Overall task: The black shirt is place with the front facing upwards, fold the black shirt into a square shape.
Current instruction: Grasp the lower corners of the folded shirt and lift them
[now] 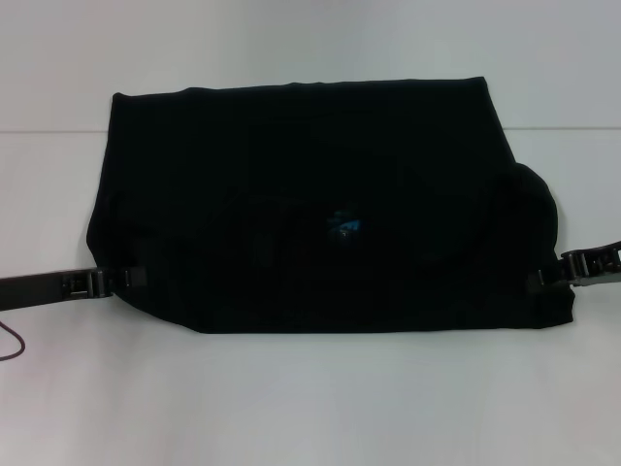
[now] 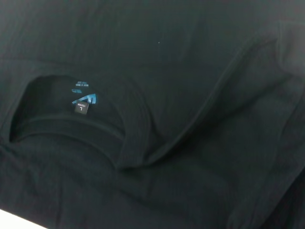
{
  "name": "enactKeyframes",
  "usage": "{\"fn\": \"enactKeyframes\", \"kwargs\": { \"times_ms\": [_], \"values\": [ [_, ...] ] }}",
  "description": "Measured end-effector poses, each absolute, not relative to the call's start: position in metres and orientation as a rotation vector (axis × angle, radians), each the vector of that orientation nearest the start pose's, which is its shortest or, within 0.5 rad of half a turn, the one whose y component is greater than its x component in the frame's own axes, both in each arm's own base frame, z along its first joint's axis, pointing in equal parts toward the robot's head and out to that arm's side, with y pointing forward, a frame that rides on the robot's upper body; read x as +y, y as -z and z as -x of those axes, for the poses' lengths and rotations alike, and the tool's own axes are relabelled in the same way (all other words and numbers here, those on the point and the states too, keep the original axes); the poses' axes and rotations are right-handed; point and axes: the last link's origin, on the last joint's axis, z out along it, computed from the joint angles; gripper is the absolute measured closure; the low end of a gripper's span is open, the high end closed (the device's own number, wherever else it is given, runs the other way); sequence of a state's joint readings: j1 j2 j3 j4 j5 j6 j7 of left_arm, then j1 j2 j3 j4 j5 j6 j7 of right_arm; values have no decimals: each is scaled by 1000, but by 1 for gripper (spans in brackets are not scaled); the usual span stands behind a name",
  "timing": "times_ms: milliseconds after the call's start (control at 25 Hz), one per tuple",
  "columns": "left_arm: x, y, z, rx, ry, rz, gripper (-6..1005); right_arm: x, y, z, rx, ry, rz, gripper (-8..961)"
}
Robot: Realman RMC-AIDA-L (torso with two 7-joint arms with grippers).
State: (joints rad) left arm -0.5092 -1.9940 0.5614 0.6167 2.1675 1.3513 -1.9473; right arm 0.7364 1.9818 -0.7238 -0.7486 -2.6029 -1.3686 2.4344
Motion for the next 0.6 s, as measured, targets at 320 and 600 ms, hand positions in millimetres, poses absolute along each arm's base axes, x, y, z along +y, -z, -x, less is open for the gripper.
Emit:
{"fn": "enactKeyframes", "kwargs": {
  "times_ms": [320, 600],
  "values": [
    [343, -38, 330, -1456, 548, 2254, 996, 395, -43, -282, 1574, 41, 2247, 754],
    [344, -40, 329, -1459, 555, 2254, 997, 395, -46, -282, 1573, 40, 2243, 880]
  ]
}}
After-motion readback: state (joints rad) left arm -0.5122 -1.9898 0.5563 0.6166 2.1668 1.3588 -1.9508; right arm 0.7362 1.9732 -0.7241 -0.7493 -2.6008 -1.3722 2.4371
